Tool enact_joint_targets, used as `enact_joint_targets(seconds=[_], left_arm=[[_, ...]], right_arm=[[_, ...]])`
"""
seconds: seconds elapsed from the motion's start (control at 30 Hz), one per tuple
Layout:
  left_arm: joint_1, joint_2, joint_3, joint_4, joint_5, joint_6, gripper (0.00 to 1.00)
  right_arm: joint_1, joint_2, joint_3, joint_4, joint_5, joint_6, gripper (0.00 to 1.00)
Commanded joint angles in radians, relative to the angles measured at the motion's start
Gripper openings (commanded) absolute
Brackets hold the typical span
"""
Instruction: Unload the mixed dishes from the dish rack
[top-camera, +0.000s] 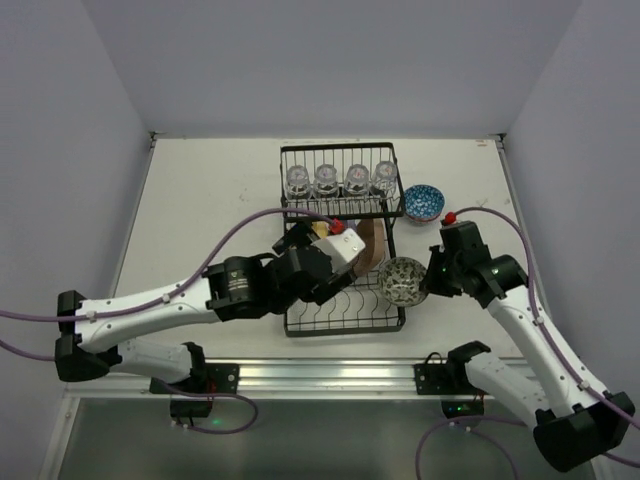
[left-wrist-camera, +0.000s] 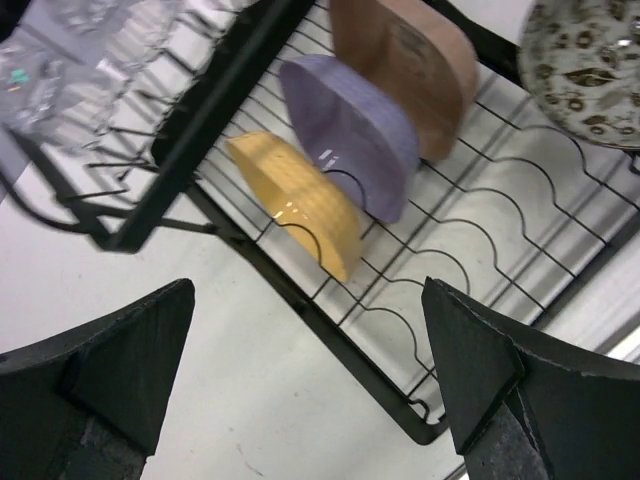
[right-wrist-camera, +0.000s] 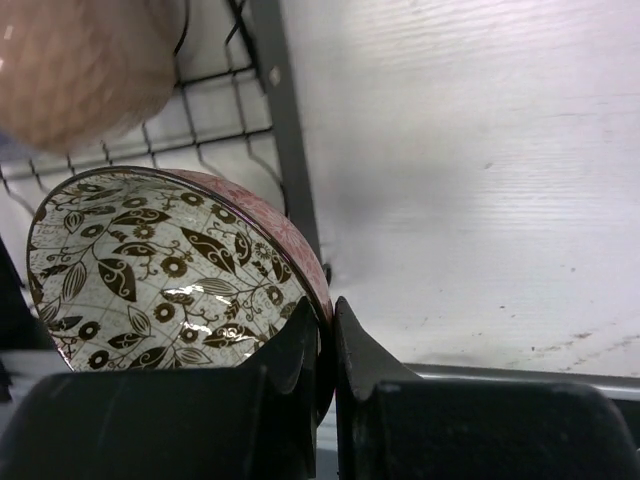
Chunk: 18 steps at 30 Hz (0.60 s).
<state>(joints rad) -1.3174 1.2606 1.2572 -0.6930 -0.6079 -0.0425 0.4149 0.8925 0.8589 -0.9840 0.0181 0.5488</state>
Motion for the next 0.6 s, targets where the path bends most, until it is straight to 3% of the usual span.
enact_joint_targets(seconds=[0.0, 0.27, 0.57], left_arm=[[0.075, -0.072, 0.044, 0.046, -0.090, -0.089, 1.00], [0.224, -0.173, 0.022, -0.056, -0.177, -0.295, 1.00], [0.228, -0.316, -0.240, -0.011, -0.144, -0.303, 1.00]], right_arm=[[-0.124, -0.006, 0.028, 0.054, 0.026, -0.023, 0.00], [-0.482, 0.178, 0.209, 0.266, 0.000, -0.032, 0.00], [-0.496, 0.676, 0.574, 0.352, -0.001, -0.006, 0.00]])
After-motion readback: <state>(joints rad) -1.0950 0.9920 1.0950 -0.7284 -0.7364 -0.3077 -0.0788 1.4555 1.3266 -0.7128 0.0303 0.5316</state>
